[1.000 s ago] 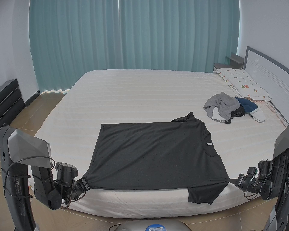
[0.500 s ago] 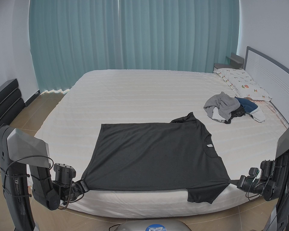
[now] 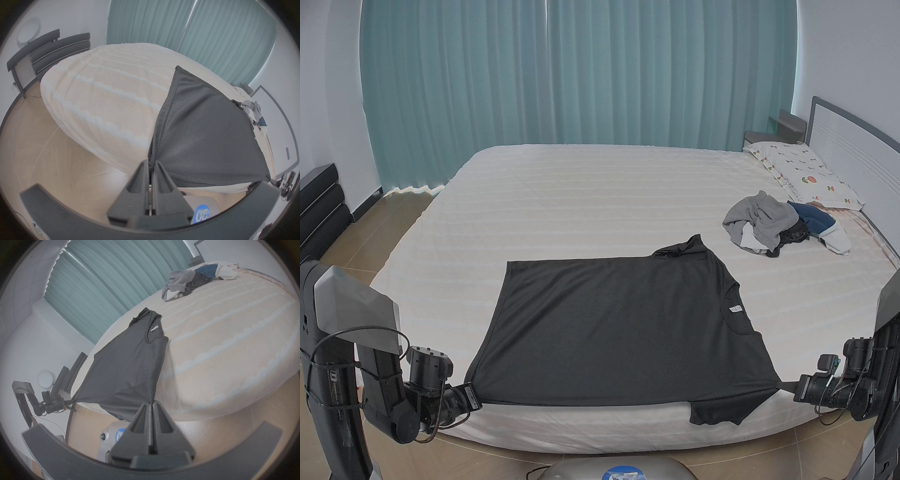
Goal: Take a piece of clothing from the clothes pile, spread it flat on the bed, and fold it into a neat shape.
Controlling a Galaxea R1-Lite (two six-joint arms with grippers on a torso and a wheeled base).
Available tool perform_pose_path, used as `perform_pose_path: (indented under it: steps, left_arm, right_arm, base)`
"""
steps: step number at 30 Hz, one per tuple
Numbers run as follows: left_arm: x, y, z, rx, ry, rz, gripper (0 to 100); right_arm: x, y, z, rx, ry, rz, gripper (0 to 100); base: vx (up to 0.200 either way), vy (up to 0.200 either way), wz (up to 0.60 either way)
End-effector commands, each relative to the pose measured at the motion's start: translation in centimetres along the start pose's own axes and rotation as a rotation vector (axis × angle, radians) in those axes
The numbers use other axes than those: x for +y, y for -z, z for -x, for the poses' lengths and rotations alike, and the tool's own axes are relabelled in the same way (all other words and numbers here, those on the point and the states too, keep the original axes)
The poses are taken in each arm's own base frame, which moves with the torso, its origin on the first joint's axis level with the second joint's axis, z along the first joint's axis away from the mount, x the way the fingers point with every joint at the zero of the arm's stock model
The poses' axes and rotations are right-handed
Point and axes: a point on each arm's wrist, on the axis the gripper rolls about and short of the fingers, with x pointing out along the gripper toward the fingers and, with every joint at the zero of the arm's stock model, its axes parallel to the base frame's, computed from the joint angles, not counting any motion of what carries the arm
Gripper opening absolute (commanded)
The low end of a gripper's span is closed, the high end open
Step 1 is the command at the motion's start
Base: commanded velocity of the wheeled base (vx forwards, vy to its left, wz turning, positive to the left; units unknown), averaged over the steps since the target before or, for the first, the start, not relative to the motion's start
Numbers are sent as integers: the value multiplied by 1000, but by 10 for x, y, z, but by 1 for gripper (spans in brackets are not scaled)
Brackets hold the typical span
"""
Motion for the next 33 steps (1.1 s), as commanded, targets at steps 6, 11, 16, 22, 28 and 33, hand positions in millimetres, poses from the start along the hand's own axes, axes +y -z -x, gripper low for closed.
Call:
perform_pose_path:
  steps: [6, 11, 16, 22, 28, 33]
  left_arm:
    - [5, 8, 5, 36, -20, -50, 0]
    - [9, 9, 8, 43, -32, -83, 0]
    - [14, 12, 11, 63, -45, -112, 0]
    - [18, 18, 18, 88, -53, -166, 0]
    - [16, 15, 19, 55, -38, -169, 0]
    - [7, -1, 19, -59, 18, -118, 0]
  right_arm:
    - [-1, 5, 6, 37, 18, 15, 0]
    - [-2, 7, 13, 63, 34, 57, 0]
    - [0, 10, 17, 107, 34, 93, 0]
    - [-1, 13, 20, 132, 40, 115, 0]
    - [4, 10, 25, 130, 35, 119, 0]
    - [8, -3, 25, 47, 15, 159, 0]
  base:
    - [0, 0, 0]
    - [0, 0, 0]
    - [0, 0, 0]
    - [0, 0, 0]
    - [0, 0, 0]
    - [0, 0, 0]
